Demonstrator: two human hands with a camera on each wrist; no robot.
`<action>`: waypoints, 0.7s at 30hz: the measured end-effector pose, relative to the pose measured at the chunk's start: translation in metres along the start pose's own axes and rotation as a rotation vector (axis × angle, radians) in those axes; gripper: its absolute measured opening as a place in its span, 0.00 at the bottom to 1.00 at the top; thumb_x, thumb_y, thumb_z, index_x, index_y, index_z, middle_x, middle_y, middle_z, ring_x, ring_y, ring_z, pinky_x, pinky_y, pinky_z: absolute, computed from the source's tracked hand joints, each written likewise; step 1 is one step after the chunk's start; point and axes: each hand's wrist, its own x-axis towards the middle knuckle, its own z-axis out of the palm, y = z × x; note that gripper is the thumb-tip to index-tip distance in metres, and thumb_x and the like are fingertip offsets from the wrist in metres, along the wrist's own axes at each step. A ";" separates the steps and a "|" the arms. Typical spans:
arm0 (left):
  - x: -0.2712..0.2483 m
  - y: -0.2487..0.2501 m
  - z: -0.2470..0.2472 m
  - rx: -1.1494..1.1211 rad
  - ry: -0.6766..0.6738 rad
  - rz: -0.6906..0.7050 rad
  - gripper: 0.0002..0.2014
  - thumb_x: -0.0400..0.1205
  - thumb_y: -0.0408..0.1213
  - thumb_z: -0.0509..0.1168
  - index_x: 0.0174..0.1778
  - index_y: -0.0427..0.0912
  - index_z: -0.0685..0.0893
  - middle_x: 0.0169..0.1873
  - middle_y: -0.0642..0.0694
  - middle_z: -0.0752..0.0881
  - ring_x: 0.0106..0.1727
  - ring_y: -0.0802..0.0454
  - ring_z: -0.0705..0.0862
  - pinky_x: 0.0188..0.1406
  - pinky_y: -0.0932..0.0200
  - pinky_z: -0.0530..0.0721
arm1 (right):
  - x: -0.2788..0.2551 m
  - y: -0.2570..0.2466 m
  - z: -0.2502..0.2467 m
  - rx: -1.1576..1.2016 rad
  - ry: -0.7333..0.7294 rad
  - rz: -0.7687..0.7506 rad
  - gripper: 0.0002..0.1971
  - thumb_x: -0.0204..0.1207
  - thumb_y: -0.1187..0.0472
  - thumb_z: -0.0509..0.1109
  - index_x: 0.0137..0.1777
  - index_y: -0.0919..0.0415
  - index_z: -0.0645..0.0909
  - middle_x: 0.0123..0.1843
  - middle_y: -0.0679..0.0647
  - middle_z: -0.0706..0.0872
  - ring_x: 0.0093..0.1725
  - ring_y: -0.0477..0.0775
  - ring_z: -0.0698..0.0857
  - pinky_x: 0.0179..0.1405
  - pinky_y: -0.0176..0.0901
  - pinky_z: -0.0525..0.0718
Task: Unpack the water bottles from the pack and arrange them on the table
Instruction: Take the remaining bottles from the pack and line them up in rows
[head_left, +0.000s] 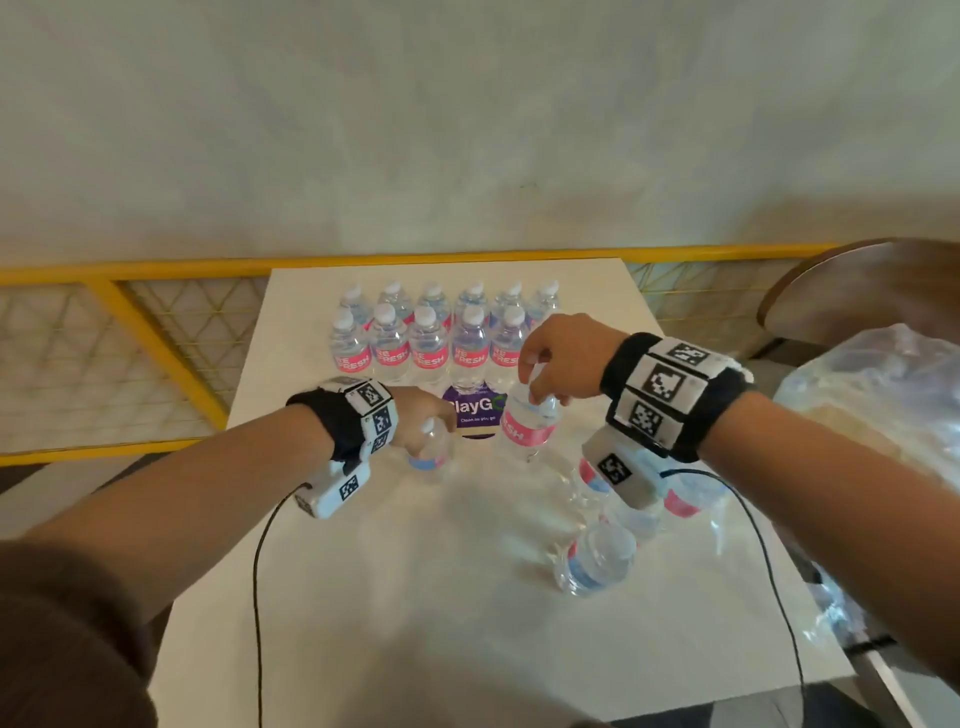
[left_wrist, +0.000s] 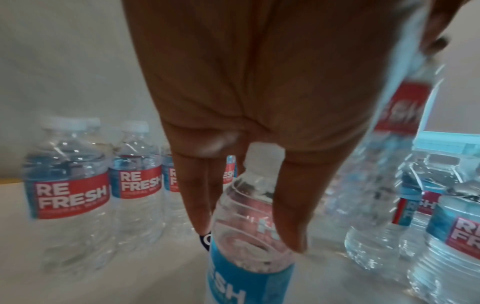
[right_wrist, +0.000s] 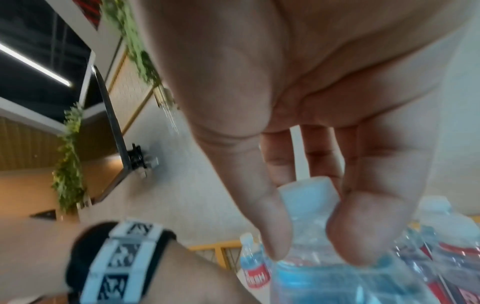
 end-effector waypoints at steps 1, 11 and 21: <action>-0.001 -0.002 -0.001 -0.014 -0.002 -0.006 0.28 0.75 0.30 0.67 0.72 0.51 0.74 0.59 0.44 0.82 0.50 0.47 0.81 0.42 0.61 0.76 | 0.009 -0.003 0.007 -0.034 -0.015 0.000 0.13 0.72 0.63 0.73 0.56 0.63 0.85 0.59 0.55 0.87 0.29 0.44 0.79 0.38 0.36 0.81; -0.003 -0.007 0.011 -0.098 0.251 -0.134 0.25 0.81 0.57 0.61 0.63 0.40 0.78 0.60 0.41 0.84 0.54 0.42 0.84 0.51 0.53 0.80 | 0.061 -0.028 0.056 -0.168 -0.086 -0.018 0.14 0.80 0.65 0.64 0.63 0.66 0.82 0.66 0.60 0.82 0.65 0.59 0.81 0.65 0.45 0.80; -0.015 -0.055 -0.009 0.030 0.104 -0.113 0.24 0.82 0.38 0.64 0.76 0.49 0.69 0.74 0.45 0.73 0.73 0.43 0.73 0.71 0.53 0.71 | 0.097 -0.055 0.075 -0.132 -0.085 -0.087 0.16 0.77 0.73 0.65 0.63 0.64 0.82 0.70 0.58 0.76 0.67 0.60 0.79 0.64 0.43 0.77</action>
